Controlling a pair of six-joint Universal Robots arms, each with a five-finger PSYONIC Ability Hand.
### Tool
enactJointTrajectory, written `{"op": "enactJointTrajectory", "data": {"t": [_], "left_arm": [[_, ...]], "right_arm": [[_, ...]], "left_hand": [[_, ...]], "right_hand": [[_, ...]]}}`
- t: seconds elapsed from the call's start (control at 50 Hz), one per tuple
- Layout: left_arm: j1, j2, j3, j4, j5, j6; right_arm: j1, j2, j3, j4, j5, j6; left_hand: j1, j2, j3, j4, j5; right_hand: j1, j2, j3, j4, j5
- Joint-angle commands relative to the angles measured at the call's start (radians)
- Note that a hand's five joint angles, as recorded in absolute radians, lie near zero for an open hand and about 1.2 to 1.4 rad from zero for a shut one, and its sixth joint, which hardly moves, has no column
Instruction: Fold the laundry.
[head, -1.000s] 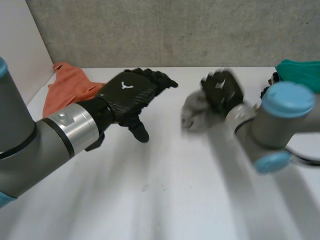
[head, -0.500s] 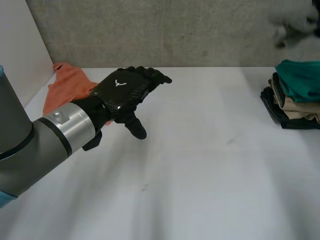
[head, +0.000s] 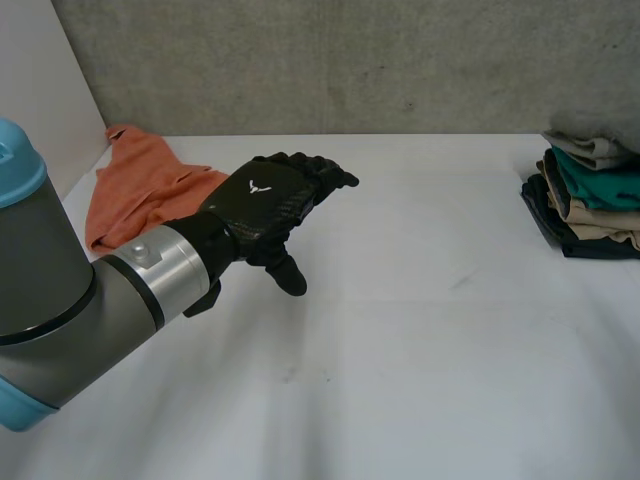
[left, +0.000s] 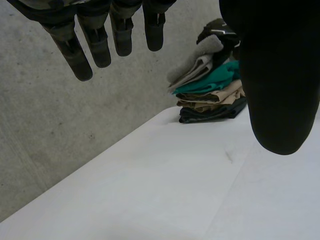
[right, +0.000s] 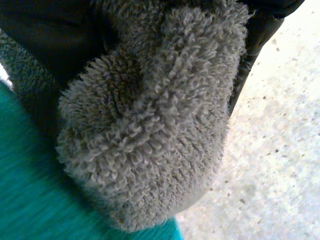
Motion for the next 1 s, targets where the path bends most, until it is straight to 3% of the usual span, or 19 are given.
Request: {"op": "enactJointTrajectory", "data": {"t": [0.02, 0.1, 0.16, 0.2, 0.22, 0.24, 0.42, 0.54, 0.66, 0.7, 0.76, 0.8, 0.84, 0.94, 1.0], "left_arm": [[0.001, 0.0, 0.0, 0.001, 0.0, 0.0], [0.001, 0.002, 0.0, 0.001, -0.001, 0.0], [-0.001, 0.002, 0.0, 0.001, -0.001, 0.0], [-0.001, 0.004, 0.002, 0.001, -0.001, 0.0], [-0.001, 0.004, 0.002, 0.001, -0.001, 0.0], [-0.001, 0.007, 0.003, 0.001, -0.001, 0.0], [-0.001, 0.016, 0.003, -0.001, -0.001, 0.0], [-0.002, 0.019, 0.006, 0.001, -0.001, 0.0], [-0.002, 0.02, 0.011, -0.001, -0.001, -0.001], [-0.002, 0.022, 0.012, -0.001, -0.001, -0.001], [0.001, 0.023, 0.017, 0.001, -0.001, -0.001], [0.002, 0.027, 0.02, 0.001, -0.003, 0.0], [0.008, 0.039, 0.025, 0.007, -0.011, 0.003], [0.042, 0.054, 0.035, 0.108, -0.109, 0.012], [0.139, 0.036, 0.062, 0.203, -0.195, 0.018]], "right_arm": [[-0.02, -0.014, -0.018, 0.022, 0.014, 0.026], [-0.027, 0.022, -0.014, 0.092, 0.016, -0.002], [-0.028, 0.032, -0.008, 0.155, 0.016, -0.084], [-0.028, 0.028, 0.002, 0.189, 0.019, -0.14], [-0.028, 0.02, 0.011, 0.221, 0.028, -0.184], [-0.03, 0.014, 0.017, 0.239, 0.039, -0.207], [-0.089, -0.256, 0.132, 0.485, 0.186, -0.29], [-0.163, -0.34, 0.19, 0.6, 0.195, -0.304], [-0.284, -0.371, 0.163, 0.674, 0.209, -0.434], [-0.295, -0.373, 0.138, 0.678, 0.243, -0.479], [-0.295, -0.391, 0.08, 0.675, 0.373, -0.537], [-0.274, -0.417, 0.069, 0.66, 0.466, -0.543], [-0.226, -0.446, 0.068, 0.632, 0.494, -0.525], [-0.016, -0.575, 0.173, 0.494, 0.455, -0.375], [0.11, -0.681, 0.333, 0.381, 0.384, -0.267]], "left_hand": [[0.027, 0.021, 0.015, 0.021, 0.003], [0.024, 0.018, 0.012, 0.018, 0.0], [0.024, 0.018, 0.012, 0.018, 0.0], [0.024, 0.018, 0.012, 0.018, 0.0], [0.024, 0.018, 0.012, 0.018, 0.0], [0.021, 0.015, 0.009, 0.015, -0.003], [0.015, 0.009, 0.003, 0.009, -0.009], [0.015, 0.009, 0.003, 0.009, -0.009], [0.015, 0.009, 0.003, 0.009, -0.009], [0.012, 0.006, 0.0, 0.006, -0.012], [0.015, 0.009, 0.003, 0.009, -0.009], [0.015, 0.009, 0.003, 0.009, -0.009], [0.018, 0.012, 0.006, 0.012, -0.006], [0.015, 0.009, 0.003, 0.009, -0.009], [-0.003, -0.008, -0.014, -0.008, -0.027]], "right_hand": [[0.452, 0.218, 0.212, 0.191, 0.236], [0.429, 0.195, 0.189, 0.168, 0.212], [0.169, -0.066, -0.072, -0.093, -0.048], [-0.201, -0.435, -0.441, -0.462, -0.417], [-0.679, -0.913, -0.919, -0.94, -0.896], [-0.741, -0.976, -0.981, -1.002, -0.958], [-0.741, -0.976, -0.981, -1.002, -0.958], [-0.741, -0.976, -0.981, -1.002, -0.958], [-0.741, -0.976, -0.981, -1.002, -0.958], [-0.741, -0.976, -0.981, -1.002, -0.958], [-0.741, -0.976, -0.981, -1.002, -0.958], [-0.741, -0.976, -0.981, -1.002, -0.958], [-0.741, -0.976, -0.981, -1.002, -0.958], [-0.741, -0.976, -0.981, -1.002, -0.958], [-0.741, -0.976, -0.981, -1.002, -0.958]]}}
